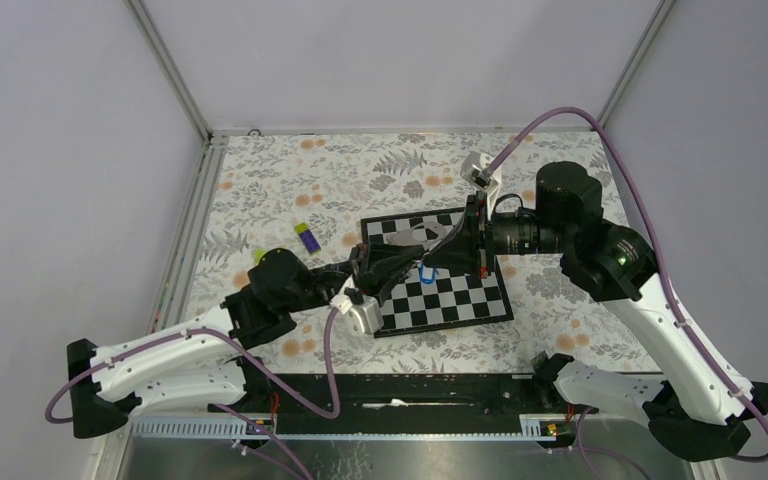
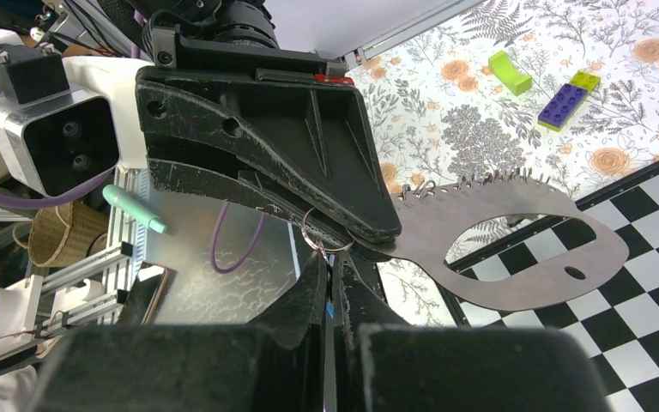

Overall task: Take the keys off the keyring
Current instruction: Adjust the keyring.

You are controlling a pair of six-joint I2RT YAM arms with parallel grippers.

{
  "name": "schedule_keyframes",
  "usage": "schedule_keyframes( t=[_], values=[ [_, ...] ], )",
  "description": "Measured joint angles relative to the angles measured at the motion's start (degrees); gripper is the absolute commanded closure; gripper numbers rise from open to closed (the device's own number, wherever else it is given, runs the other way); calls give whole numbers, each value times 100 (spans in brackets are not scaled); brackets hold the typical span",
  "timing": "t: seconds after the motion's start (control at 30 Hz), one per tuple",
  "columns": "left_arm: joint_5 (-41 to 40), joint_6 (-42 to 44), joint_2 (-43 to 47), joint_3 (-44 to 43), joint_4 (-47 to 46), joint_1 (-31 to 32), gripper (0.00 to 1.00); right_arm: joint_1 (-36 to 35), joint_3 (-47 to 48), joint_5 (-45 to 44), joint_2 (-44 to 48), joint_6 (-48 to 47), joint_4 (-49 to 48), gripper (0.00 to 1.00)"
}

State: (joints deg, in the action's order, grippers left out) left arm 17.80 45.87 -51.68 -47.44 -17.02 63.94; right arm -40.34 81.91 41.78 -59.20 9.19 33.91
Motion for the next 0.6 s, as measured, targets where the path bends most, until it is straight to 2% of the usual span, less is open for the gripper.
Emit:
schedule_keyframes(
  t=[0.33,0.6],
  values=[
    [17,-507,24,372,-632,13,83,0,361,26,-234,-105,444,100],
    [20,-741,24,483,-793,13,77,0,411,-17,-269,-114,494,100]
  ],
)
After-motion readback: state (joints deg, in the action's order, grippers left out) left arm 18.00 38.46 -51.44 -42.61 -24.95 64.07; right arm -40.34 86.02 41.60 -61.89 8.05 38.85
